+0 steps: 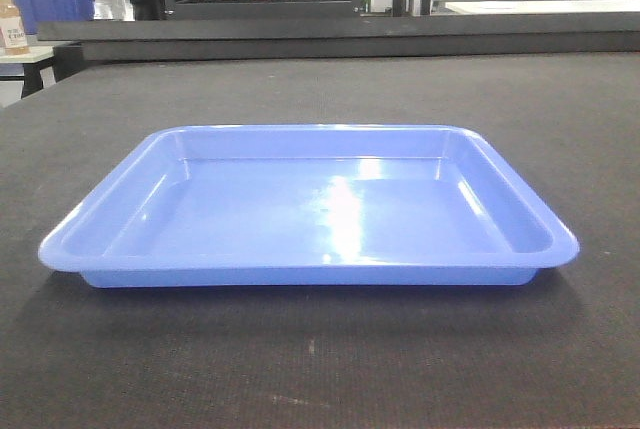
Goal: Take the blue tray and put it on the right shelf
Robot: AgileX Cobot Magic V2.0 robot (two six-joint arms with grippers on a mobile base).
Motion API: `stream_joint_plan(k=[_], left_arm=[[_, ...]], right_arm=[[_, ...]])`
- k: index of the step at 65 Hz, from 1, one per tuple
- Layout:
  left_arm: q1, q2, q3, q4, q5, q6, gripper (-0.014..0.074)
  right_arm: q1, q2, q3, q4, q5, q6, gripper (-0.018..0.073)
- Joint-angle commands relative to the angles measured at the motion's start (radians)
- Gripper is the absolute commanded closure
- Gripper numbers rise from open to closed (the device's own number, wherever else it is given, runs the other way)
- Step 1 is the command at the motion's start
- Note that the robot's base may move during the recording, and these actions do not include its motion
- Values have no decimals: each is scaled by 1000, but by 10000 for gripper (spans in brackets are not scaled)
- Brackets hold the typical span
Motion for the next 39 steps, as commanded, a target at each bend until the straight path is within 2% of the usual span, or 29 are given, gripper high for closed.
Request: stream_joint_plan(k=[1,39], left_arm=[[-5,-11,27,1,-79,-5,645],[-5,-11,27,1,-87,-5,645]], right_arm=[[-3,-19,-23,4,-86,-6,505],[-3,-19,-23,4,-86,-6,505]])
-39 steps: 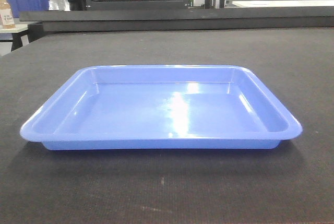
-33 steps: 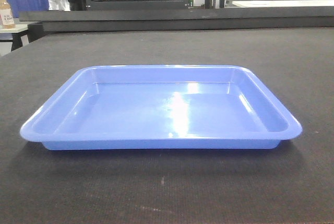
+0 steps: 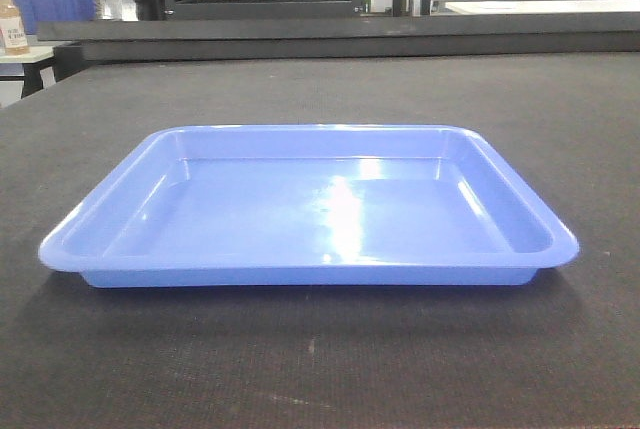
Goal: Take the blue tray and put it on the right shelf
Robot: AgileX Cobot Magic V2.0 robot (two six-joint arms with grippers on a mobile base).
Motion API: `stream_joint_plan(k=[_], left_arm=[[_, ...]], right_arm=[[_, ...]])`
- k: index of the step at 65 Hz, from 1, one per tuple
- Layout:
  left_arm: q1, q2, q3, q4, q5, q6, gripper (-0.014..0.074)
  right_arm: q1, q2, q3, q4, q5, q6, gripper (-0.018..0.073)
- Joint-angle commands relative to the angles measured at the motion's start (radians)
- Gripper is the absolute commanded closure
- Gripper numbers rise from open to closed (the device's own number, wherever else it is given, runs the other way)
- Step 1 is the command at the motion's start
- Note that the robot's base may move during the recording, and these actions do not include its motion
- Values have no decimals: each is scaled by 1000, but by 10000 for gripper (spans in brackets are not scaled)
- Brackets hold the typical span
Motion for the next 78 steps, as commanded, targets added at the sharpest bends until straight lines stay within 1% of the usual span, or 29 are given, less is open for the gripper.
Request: stream_joint_plan(k=[1,14,20,23,29,34,41,51,56,61,70,75,78], left_arm=[[-5,-11,27,1,-87,-5,645],[-5,-11,27,1,-96,-5,645],[-5,-11,20,1,-183,-5,645],[-5,-11,2,1,-214,-5,645],[-5,-7,-65,1,-188,-5,645],[-5,6,-139,1,-119,-5,645],[-5,63,-251,1,23,-5,645],[-5,234,-435,1,292,-5,645],[-5,347,-513,1,397,-5,645],[-5,475,-582,4,452,-5,645],[-5,667,-683,4,500,-5,645],[-5,767,-739,-7,573,-5,645],[-5,822,-769,-27,616,-5,645]], right_arm=[[-3,-19,-23,4,-86,-6,505],[-3,-19,-23,4,-107,-12,505],[-3,-19,-32,4,-151,-12,505],[-3,-19,-63,4,-154,-12,505],[-3,-13,-154,2,-104,-12,505],[-3,16,-254,2,-5,-12,505],[-3,105,-398,2,163,-12,505],[-3,301,-581,2,374,-12,505],[-3,412,-656,2,473,-12,505],[-3,523,-724,2,573,-12,505],[-3,701,-824,2,713,-12,505],[-3,797,-872,2,794,-12,505],[-3,839,-897,2,829,-12,505]])
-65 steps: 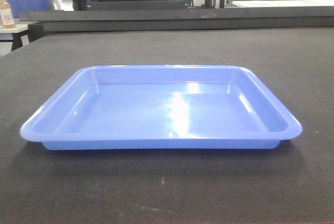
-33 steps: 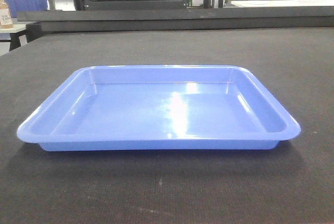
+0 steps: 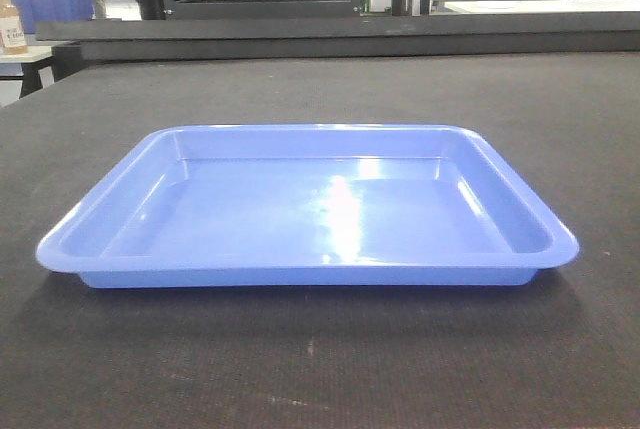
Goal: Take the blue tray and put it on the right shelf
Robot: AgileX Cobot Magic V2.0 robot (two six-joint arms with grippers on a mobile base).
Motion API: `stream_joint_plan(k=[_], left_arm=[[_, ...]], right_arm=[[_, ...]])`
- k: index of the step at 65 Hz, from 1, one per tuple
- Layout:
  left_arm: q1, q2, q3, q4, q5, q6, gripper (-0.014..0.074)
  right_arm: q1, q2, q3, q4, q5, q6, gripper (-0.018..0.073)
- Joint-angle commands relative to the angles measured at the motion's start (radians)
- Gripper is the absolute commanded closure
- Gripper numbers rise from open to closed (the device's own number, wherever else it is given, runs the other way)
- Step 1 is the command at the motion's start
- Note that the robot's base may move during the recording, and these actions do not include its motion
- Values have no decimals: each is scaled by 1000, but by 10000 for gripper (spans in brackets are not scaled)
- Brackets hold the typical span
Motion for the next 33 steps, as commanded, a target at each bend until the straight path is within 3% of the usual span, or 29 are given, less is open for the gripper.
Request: stream_joint_plan(k=[1,14,20,33], left_arm=[[-5,100,-88,-37,22,-5,645],[-5,248,-145,-141,55,-5,645],[-5,309,-152,-211,30,-5,645],[-5,415,-152,-269,-52,-5,645]], right_arm=[[-3,81,-79,2,20,-11,505],[-3,195,-109,5,23,-11,505],[-3,229,-109,16,23,-11,505],[-3,319,-132,46,15,-11,505]])
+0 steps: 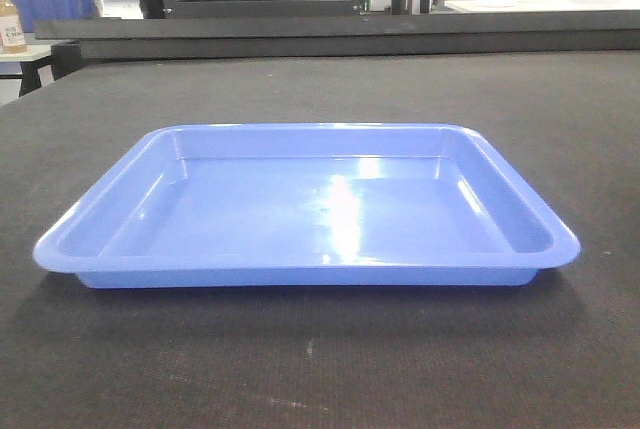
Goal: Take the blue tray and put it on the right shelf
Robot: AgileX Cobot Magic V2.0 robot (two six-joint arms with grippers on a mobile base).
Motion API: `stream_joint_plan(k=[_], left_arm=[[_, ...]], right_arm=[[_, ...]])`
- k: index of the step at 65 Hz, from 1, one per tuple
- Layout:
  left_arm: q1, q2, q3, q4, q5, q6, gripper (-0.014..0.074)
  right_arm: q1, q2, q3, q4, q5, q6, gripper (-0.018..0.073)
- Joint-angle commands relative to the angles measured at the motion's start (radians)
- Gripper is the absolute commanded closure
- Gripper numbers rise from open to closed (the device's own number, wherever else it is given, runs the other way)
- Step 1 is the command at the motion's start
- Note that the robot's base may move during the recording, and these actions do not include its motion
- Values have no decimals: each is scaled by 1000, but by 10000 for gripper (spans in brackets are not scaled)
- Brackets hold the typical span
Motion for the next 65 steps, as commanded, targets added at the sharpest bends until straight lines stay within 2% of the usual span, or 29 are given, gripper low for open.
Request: stream_joint_plan(k=[1,11,16,18,24,27,31,34,44,53,60,65], left_arm=[[-5,26,-41,-54,-92,-5,645],[-5,107,-81,-56,-94,-5,643],[-7,148,-119,-56,-89,-5,601],[-9,160,-138,-56,-89,-5,568],[-11,201,-189,-60,-87,-5,385],[-11,219,-210,-60,-85,-5,299],[-11,241,-237,-64,-85,-5,237],[-11,259,-251,-64,-89,-5,213],[-11,305,-282,-82,-105,-5,215],[-11,318,-292,-87,-90,-5,215],[-11,330,-338,-117,-6,-5,215],[-35,334,-373,-119,23,-5,215]], right_arm=[[-3,34,-58,30,-52,-10,505],[-3,144,-119,36,-35,-10,496],[2,197,-143,36,-25,-10,428],[8,218,-153,36,-25,-10,370],[27,266,-179,36,-28,-10,165],[32,288,-190,40,-29,-10,99],[33,310,-204,57,-38,-10,46],[33,329,-211,84,-53,-10,34],[33,371,-214,175,-131,-10,34],[48,405,-244,177,-69,-10,41],[80,436,-306,173,-28,12,41],[125,456,-355,151,-29,72,41]])
